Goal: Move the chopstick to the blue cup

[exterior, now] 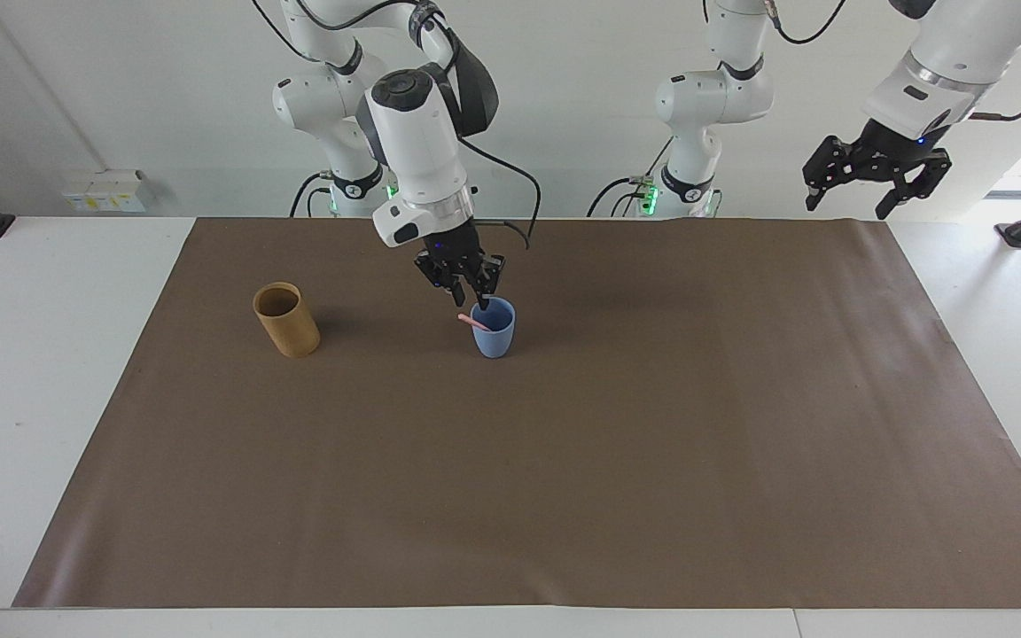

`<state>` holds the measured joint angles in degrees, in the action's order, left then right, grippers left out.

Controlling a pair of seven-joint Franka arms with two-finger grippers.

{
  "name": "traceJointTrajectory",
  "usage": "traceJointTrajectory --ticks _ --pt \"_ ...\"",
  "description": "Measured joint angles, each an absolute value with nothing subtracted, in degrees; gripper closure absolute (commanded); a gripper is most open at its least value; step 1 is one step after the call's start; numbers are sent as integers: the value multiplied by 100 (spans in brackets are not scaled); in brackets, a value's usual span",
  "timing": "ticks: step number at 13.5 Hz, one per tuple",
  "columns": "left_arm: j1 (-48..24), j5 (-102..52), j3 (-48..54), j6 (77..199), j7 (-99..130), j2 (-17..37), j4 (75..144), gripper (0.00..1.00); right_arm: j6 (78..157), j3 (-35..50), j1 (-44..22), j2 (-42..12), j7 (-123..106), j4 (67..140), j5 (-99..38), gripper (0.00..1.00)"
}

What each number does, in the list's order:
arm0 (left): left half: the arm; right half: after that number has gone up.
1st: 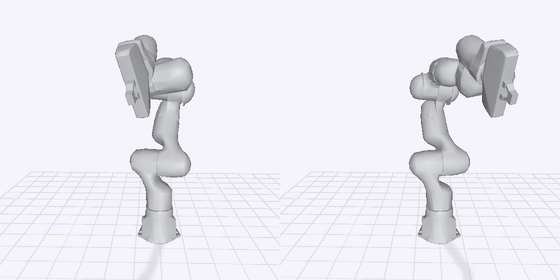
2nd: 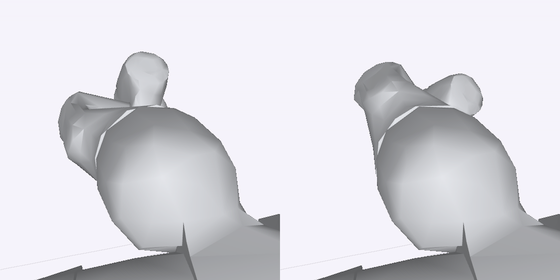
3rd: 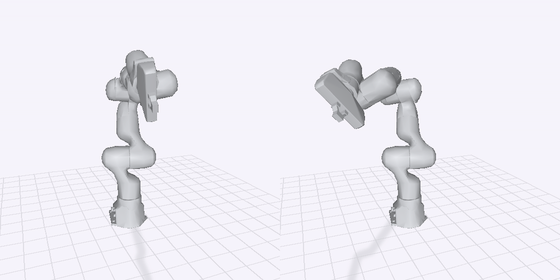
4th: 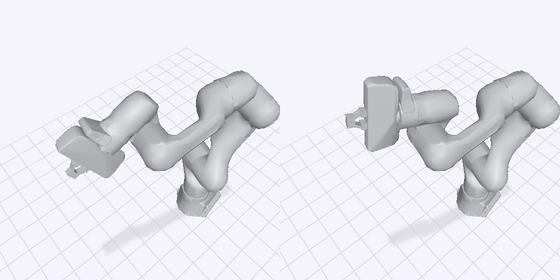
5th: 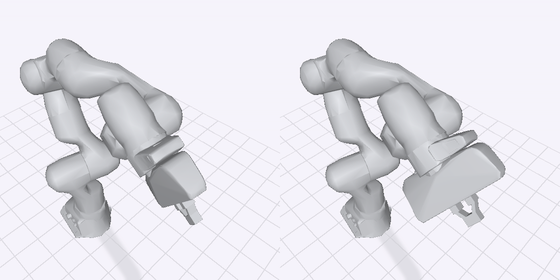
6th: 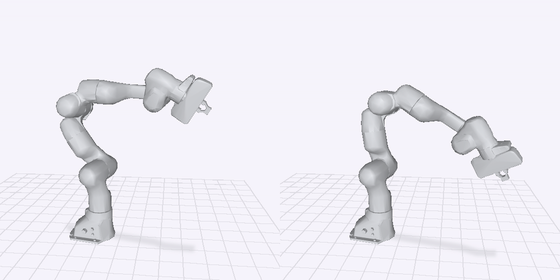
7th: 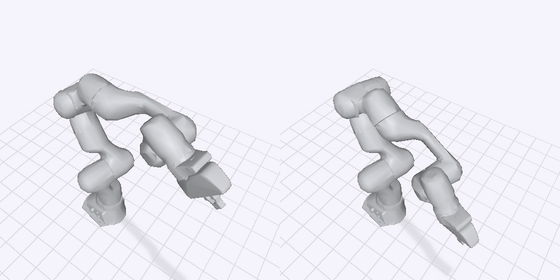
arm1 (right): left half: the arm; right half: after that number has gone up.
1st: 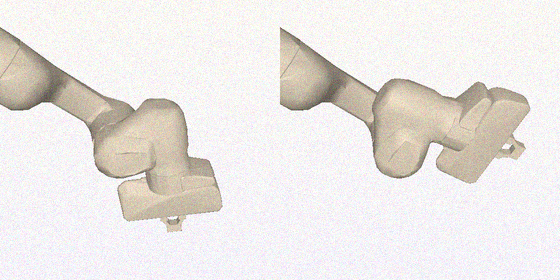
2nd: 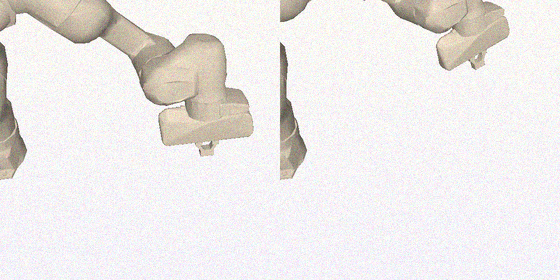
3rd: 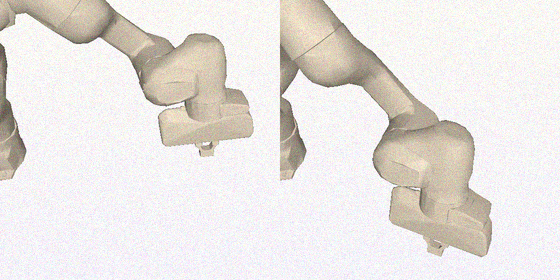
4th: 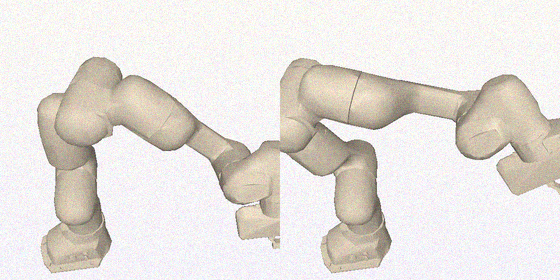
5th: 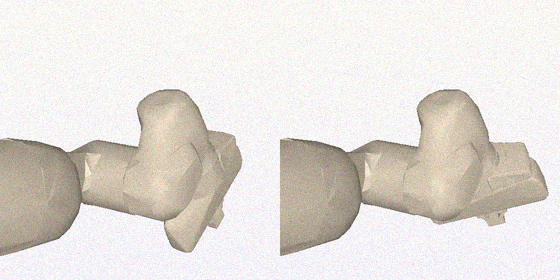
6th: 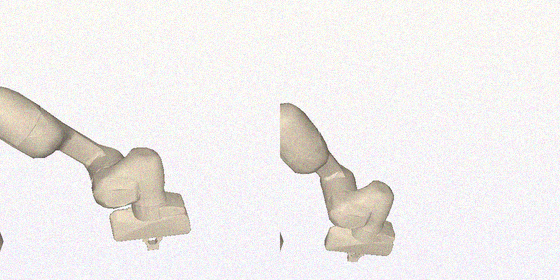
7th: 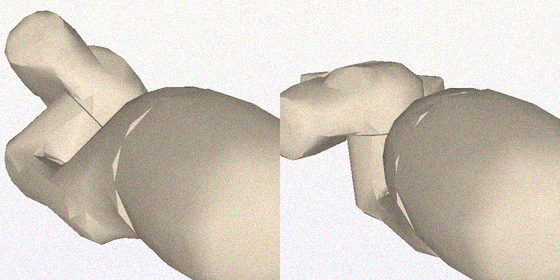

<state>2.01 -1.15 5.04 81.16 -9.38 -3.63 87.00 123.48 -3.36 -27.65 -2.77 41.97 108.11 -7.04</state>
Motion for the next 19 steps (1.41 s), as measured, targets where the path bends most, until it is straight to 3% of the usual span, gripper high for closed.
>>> traceJointTrajectory --ticks 7,11,16,19 --pt "201 -115 503 8183 -938 -363 8704 0 11319 -372 -1556 382 2378 10766 -469 0" --pt "201 -114 504 8447 -938 -282 8723 0 10555 -399 -752 452 1542 10203 -146 0" --pt "201 -113 503 8477 -938 -224 8729 0 9525 -399 -679 148 1121 9344 258 0" --pt "201 -113 503 8481 -938 -224 8729 0 9402 -390 -673 6 1096 9192 258 0"
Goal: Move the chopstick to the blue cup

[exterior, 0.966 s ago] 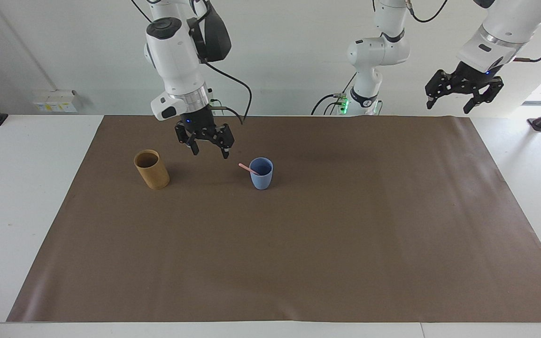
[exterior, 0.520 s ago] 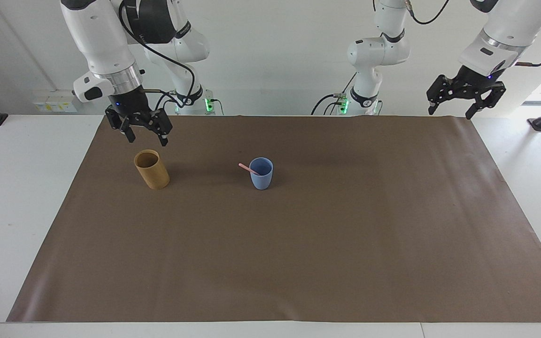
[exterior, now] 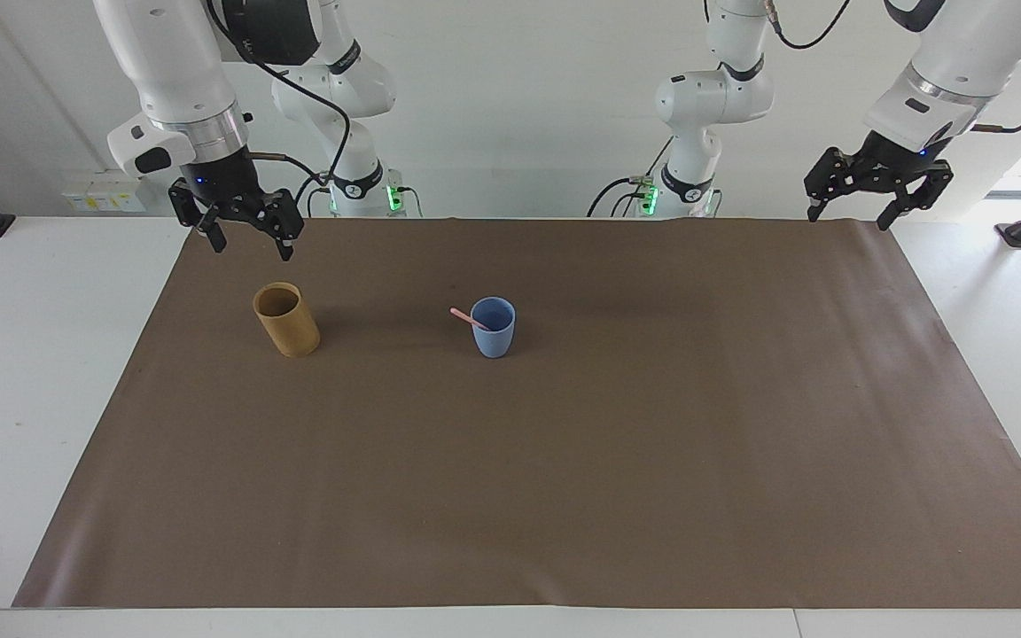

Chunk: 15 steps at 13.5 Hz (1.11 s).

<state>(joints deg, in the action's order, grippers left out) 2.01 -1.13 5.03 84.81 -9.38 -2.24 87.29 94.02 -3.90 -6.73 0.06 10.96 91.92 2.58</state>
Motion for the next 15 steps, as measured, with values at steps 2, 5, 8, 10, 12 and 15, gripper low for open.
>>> traceJointTrajectory --ticks 2,5,8,10,12,15 --pt "201 -113 496 8481 -938 -224 8729 0 9372 -383 -673 5 1096 9230 258 0" --pt "201 -113 497 8481 -938 -224 8729 0 9522 -383 -672 82 1096 9431 258 0" --pt "201 -113 497 8481 -938 -224 8729 0 9879 -383 -653 226 1096 9740 258 0" --pt "201 -113 497 8481 -938 -224 8729 0 9928 -383 -647 241 1094 9746 258 0" --pt "201 -113 497 8481 -938 -224 8729 0 9943 -381 -647 243 1094 9744 176 0" --pt "201 -113 497 8481 -938 -224 8729 0 9962 -371 -647 243 1093 9735 -8 0"
